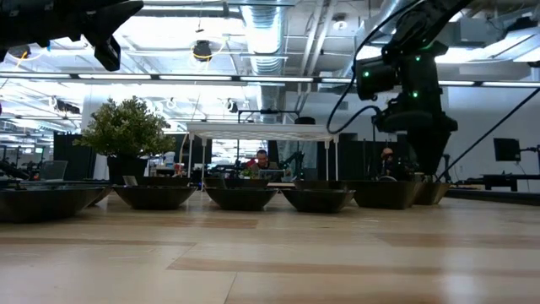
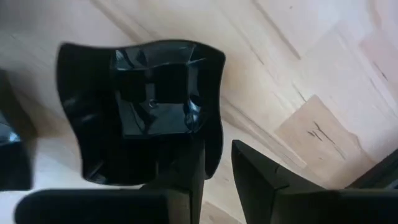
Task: Pick & Place Mini shaped plates
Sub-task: Put the distorted square plate on the shelf
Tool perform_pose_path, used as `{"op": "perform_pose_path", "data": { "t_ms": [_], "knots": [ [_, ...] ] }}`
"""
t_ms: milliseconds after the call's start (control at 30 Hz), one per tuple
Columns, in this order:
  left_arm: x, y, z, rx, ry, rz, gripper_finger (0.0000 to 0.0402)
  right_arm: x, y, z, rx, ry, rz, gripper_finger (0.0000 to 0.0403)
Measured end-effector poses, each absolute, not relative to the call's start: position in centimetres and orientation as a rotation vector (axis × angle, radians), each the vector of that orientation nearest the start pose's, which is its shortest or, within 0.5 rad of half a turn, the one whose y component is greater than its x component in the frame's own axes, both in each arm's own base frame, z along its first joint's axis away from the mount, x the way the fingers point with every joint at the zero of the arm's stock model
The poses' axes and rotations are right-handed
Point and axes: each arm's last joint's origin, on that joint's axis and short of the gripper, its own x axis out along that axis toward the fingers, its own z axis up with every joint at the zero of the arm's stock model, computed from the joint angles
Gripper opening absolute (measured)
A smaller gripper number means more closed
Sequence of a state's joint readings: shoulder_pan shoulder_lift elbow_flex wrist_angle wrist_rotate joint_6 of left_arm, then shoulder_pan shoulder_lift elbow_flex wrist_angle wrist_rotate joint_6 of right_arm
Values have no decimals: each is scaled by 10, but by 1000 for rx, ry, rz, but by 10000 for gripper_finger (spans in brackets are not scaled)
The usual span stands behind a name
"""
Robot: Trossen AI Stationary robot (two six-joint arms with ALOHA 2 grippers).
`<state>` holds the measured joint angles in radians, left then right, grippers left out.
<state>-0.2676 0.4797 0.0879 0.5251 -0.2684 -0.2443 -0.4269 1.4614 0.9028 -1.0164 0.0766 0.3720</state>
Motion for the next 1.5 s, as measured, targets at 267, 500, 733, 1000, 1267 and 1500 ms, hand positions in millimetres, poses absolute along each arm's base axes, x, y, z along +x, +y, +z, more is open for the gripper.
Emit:
{"op": "perform_pose_path", "data": {
  "t_ms": [267, 500, 733, 1000, 1267, 1500],
  "knots": [
    [127, -27, 200, -279, -128, -15, 67, 213, -101, 183, 568, 1496, -651, 75],
    [127, -27, 200, -279, -128, -15, 67, 209, -102, 172, 588, 1482, -635, 75],
    [127, -27, 200, -279, -128, -15, 67, 203, -99, 161, 621, 1493, -658, 75],
    [127, -27, 200, -279, -128, -15, 67, 199, -96, 170, 649, 1458, -686, 75],
    [127, -27, 200, -279, -128, -15, 67, 191, -93, 188, 665, 1375, -701, 75],
    [127, -27, 200, -279, -128, -15, 67, 191, -95, 182, 683, 1404, -721, 75]
  ]
}}
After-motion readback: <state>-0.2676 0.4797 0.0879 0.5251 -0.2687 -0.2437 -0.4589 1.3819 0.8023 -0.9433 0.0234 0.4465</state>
